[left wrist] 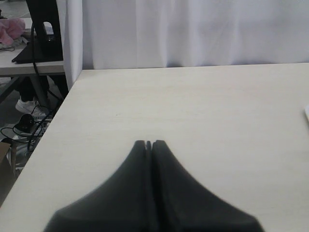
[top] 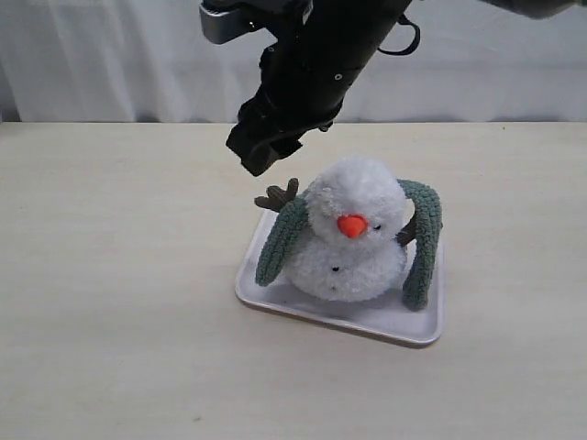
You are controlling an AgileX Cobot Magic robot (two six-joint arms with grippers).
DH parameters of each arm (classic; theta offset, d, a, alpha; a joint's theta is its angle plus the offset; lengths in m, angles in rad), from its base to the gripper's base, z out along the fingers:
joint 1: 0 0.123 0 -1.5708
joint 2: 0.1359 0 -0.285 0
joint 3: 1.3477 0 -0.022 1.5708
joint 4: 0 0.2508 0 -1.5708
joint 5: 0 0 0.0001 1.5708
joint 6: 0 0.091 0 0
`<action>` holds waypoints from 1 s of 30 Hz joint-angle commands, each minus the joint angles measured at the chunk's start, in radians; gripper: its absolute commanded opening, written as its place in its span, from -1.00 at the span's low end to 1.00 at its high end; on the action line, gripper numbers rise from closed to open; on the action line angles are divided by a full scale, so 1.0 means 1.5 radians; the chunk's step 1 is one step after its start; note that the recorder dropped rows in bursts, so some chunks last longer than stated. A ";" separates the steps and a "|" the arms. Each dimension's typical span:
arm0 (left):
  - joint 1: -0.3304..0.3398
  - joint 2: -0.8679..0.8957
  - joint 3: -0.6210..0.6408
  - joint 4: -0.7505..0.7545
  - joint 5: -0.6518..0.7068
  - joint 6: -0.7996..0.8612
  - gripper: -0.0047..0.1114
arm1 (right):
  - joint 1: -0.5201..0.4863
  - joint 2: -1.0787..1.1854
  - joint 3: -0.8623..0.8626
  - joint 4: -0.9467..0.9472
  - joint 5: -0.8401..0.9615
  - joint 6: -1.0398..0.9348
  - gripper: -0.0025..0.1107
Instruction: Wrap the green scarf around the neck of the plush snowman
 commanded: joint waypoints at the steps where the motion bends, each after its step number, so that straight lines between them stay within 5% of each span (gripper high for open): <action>1: 0.001 -0.001 0.001 0.001 -0.005 -0.004 -0.92 | 0.094 -0.011 0.005 -0.085 0.032 -0.065 -0.02; 8: 0.001 -0.001 0.001 0.001 -0.005 -0.004 -0.92 | 0.221 -0.007 0.126 -0.384 0.004 -0.171 -0.02; 21: 0.001 -0.001 0.001 0.001 -0.005 -0.004 -0.92 | 0.227 0.098 0.240 -0.590 -0.193 -0.151 -0.02; 30: 0.001 -0.001 0.001 0.001 -0.005 -0.004 -0.92 | 0.227 0.168 0.240 -0.686 -0.179 -0.101 -0.02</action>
